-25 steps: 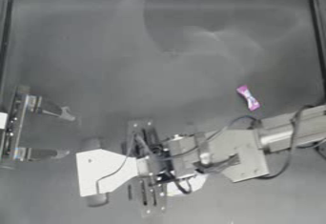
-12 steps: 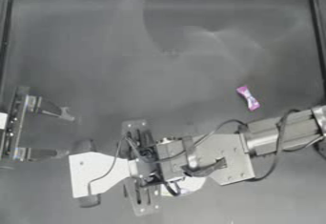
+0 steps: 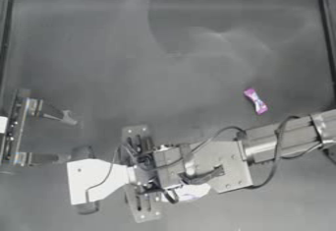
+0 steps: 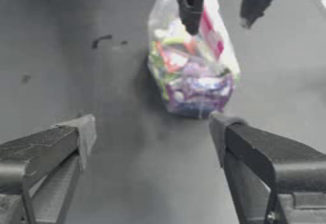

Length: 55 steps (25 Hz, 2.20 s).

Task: Put candy in bag

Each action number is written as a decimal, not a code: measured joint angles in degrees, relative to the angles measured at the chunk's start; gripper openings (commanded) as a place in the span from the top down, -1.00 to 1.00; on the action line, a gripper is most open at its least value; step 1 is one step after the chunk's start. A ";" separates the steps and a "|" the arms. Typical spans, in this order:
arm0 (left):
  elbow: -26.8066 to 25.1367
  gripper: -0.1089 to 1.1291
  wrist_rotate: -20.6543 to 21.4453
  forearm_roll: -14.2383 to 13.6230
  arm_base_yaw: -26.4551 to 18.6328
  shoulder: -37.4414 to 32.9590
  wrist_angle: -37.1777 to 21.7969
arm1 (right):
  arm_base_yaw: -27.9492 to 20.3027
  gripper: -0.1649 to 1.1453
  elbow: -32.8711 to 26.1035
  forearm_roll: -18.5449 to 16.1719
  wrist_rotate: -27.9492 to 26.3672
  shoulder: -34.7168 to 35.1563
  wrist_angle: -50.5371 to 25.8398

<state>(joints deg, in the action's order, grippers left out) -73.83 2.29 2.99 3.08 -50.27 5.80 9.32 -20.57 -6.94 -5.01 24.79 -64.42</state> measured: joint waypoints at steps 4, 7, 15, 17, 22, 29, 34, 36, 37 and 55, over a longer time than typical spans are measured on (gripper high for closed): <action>0.09 -0.80 0.09 0.00 0.00 -0.09 0.00 | 0.00 -0.55 -0.44 -0.09 0.00 0.70 -0.09; 0.00 -0.80 0.00 0.00 0.00 0.00 0.00 | 0.00 -0.54 -0.62 -0.09 0.18 1.14 -0.09; -0.09 -0.80 0.00 0.00 0.00 0.00 0.00 | 0.00 -0.54 -0.88 -0.09 0.26 1.58 -0.18; -0.18 -0.80 0.00 0.00 0.00 0.00 0.00 | 0.00 -0.53 -0.88 -0.09 0.26 1.67 -0.18; -0.26 -0.80 0.00 0.00 -0.09 0.00 0.00 | 0.00 -0.53 -1.58 -0.09 0.26 1.93 -0.35; -0.70 -0.80 0.00 0.00 -0.09 0.00 0.35 | 0.09 -0.53 -2.81 -0.18 0.44 3.16 -1.41; -0.88 -0.80 0.00 0.00 0.00 -0.26 0.35 | 0.00 -0.45 -3.43 -0.18 0.44 3.34 -2.20; -1.05 -0.80 0.00 0.00 -0.09 -0.70 0.35 | 0.09 -0.34 -3.43 -0.18 0.44 3.43 -2.20; -1.23 -0.80 0.09 0.00 0.00 -1.14 0.35 | 0.00 -0.28 -3.43 -0.18 0.44 3.43 -2.29; -1.76 -0.80 0.09 0.00 -0.09 -2.20 0.44 | 0.09 0.55 -3.43 -2.46 0.88 3.43 -3.34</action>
<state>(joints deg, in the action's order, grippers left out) -75.59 2.37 2.99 2.99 -52.47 6.24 9.40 -23.99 -9.40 -4.13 28.21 -67.76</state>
